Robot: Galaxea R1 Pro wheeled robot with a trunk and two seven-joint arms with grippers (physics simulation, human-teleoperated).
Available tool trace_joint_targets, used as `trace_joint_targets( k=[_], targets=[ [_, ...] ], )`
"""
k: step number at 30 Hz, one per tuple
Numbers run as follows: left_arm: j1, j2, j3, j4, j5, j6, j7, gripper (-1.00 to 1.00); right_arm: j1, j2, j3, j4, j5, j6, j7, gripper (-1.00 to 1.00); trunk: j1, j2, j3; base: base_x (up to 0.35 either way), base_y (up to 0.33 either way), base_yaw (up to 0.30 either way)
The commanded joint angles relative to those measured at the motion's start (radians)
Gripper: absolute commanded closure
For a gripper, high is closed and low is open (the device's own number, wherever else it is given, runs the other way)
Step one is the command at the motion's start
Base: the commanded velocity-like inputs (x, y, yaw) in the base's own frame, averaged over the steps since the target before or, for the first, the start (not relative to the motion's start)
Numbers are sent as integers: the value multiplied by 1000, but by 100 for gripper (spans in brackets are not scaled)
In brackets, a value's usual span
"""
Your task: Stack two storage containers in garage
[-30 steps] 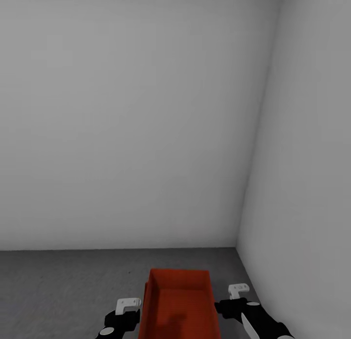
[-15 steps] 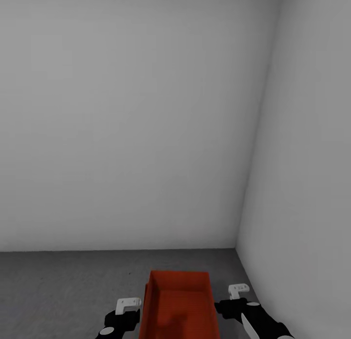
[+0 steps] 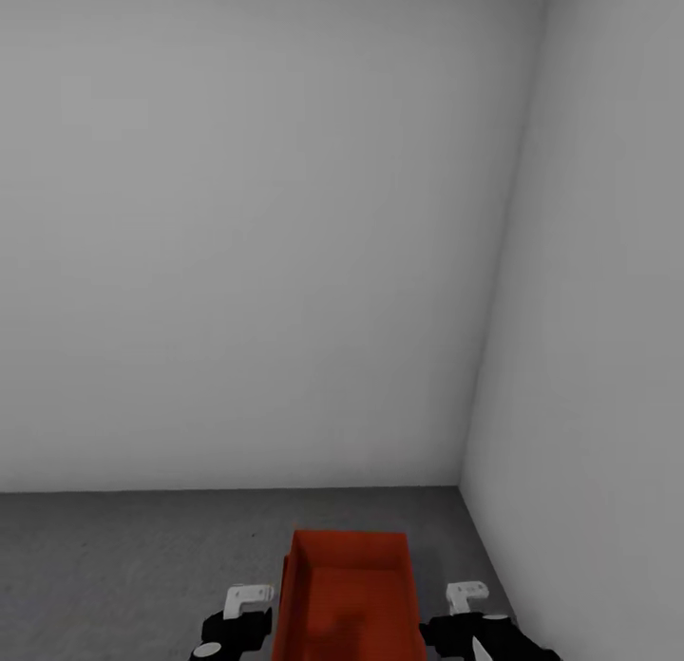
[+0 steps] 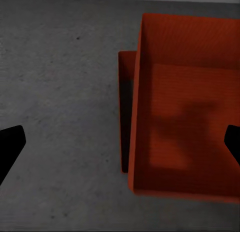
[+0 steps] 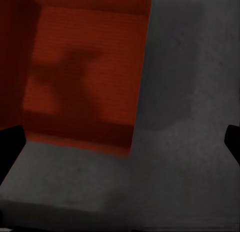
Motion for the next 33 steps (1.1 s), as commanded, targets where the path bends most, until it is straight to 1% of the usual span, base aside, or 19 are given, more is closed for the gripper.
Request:
trace_joint_targets(
  k=[1, 5, 12, 17, 24, 28, 33],
  targets=[
    [1, 0, -8, 2, 10, -3, 5, -100, 0, 0, -2, 4, 9, 4, 3, -100, -4, 6, 2, 0, 0, 0],
    [4, 1, -6, 5, 8, -2, 4, -100, 9, 0, -3, 30, 9, -4, 3, -100, -19, 34, 14, 0, 0, 0],
    [9, 1, -5, 16, 5, -1, 10, -100, 39, 0, -3, 102, 10, -10, 3, -100, -46, 83, 36, 0, 0, 0],
    [14, 1, -4, 19, 5, 0, 10, -100, 55, 2, -3, 128, 9, -16, 4, -100, -65, 118, 52, 0, 0, 0],
    [53, 4, -3, 20, 5, 1, 9, -100, 81, 4, -3, 180, 9, -51, 4, -100, -92, 167, 74, 0, 0, 0],
    [75, 7, -2, 20, 5, 0, 8, -100, 87, 2, -3, 209, 8, -57, 4, -100, -107, 195, 86, 0, 0, 0],
    [94, 9, -2, 20, 5, -2, 7, -100, 103, 1, -3, 222, 9, -59, 4, -100, -126, 230, 102, 0, 0, 0]
  ],
)
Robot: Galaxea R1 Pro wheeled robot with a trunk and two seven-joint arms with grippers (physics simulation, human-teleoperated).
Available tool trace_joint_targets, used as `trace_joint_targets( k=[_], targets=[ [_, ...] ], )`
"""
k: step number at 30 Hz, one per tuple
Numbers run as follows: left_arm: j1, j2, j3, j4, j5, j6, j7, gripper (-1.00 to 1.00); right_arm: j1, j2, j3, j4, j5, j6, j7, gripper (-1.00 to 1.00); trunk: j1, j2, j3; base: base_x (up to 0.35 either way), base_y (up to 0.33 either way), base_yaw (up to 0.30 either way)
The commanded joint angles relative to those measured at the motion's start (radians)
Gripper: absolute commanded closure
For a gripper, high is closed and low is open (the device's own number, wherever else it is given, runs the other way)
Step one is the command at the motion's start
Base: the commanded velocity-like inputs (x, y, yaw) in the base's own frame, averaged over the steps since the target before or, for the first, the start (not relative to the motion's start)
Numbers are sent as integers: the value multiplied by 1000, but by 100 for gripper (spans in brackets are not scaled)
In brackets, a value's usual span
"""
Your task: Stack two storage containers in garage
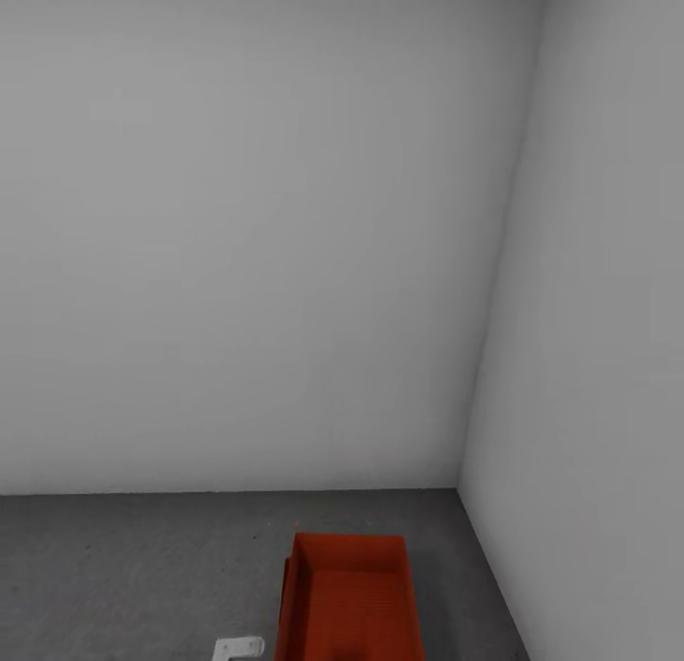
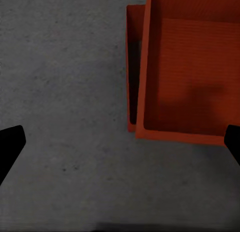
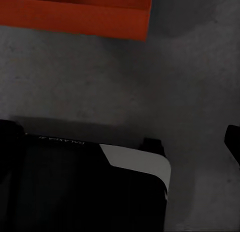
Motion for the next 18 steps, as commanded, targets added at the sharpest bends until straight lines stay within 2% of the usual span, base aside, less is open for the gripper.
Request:
trace_joint_targets(
  k=[1, 11, 18],
  targets=[
    [3, 0, -9, 1, 9, -4, 5, -100, 4, 0, -3, 2, 9, 2, 2, -100, -4, 6, 1, 0, 0, 0],
    [45, 1, -9, 1, 10, -8, 4, -100, 85, -7, -3, 5, 15, -7, 2, -100, -42, 76, 33, 0, 0, 0],
    [65, 2, -9, 12, 10, -5, 4, -100, 113, -12, -3, 8, 17, -11, 2, -100, -69, 125, 55, 0, 0, 0]
  ],
)
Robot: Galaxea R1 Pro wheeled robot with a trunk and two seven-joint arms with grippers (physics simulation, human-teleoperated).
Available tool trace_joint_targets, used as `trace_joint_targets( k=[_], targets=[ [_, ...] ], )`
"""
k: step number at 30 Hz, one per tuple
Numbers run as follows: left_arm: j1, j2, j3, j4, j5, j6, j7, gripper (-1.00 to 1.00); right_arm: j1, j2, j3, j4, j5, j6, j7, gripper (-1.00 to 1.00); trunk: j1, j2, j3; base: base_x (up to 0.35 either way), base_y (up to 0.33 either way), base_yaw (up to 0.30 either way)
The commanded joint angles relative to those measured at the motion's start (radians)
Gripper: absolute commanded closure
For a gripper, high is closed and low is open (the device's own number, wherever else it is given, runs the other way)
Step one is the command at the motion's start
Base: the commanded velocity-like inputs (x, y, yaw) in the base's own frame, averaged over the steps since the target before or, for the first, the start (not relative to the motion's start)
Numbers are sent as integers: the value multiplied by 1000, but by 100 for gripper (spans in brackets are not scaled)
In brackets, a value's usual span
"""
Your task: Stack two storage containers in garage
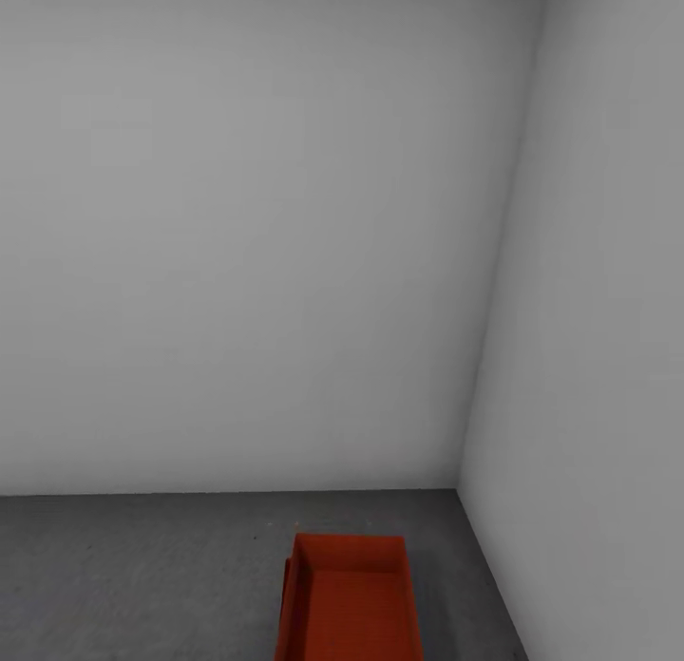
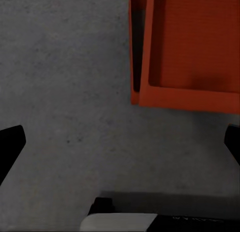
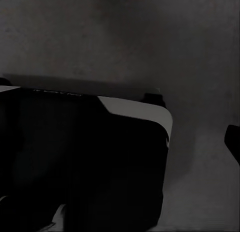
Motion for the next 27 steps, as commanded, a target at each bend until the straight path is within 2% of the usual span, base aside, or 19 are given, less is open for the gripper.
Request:
trace_joint_targets(
  k=[1, 5, 15, 27],
  targets=[
    [2, 0, -9, 3, 9, -4, 5, -100, 5, -1, -3, 1, 9, 1, 3, -100, -4, 7, 3, 0, 0, 0],
    [15, 0, -9, 9, 9, -2, 6, -100, 34, -2, -2, 1, 10, 0, 3, -100, -19, 35, 16, 0, 0, 0],
    [36, 1, -10, 11, 9, 1, 2, -100, 50, -3, -2, 1, 10, 0, 3, -100, -57, 105, 47, 0, 0, 0],
    [82, 1, -10, 12, 9, 1, -2, -100, 51, -3, -1, 0, 10, -1, 3, -100, -57, 105, 47, 0, 0, 0]
  ],
)
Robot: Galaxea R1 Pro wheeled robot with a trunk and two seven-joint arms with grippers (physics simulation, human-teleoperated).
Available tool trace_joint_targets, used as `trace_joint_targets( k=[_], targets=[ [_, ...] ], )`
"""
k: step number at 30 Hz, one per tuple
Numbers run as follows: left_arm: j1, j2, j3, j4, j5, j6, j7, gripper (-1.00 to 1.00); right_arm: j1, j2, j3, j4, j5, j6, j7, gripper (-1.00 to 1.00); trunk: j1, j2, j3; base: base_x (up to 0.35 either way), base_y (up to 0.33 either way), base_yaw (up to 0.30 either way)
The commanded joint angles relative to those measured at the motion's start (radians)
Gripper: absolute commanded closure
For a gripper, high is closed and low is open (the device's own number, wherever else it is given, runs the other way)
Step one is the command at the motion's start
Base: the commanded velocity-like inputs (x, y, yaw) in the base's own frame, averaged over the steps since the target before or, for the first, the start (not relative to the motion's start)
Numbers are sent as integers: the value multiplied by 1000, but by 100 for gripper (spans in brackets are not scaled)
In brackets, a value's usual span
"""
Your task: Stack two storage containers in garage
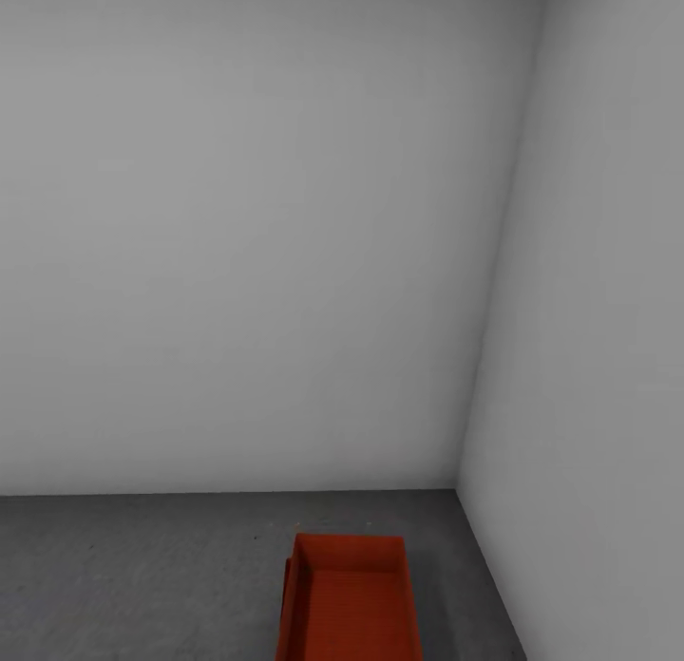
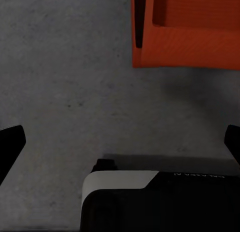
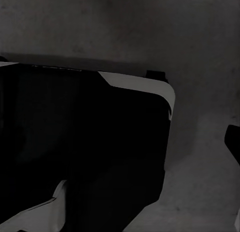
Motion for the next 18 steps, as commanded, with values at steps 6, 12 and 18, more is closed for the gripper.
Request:
trace_joint_targets(
  k=[6, 12, 18],
  targets=[
    [17, 0, -8, 14, 9, -6, 2, -100, -1, 0, -2, 1, 9, 1, 3, -100, 0, -1, 0, 0, 0, 0],
    [22, -1, -8, 20, 10, -5, 3, -100, -1, 0, -2, 1, 9, 1, 3, -100, 0, -1, 0, 0, 0, 0],
    [23, -1, -8, 20, 10, -9, 2, -100, -1, 0, -2, 1, 9, 1, 3, -100, 0, -1, 0, 0, 0, 0]
  ],
)
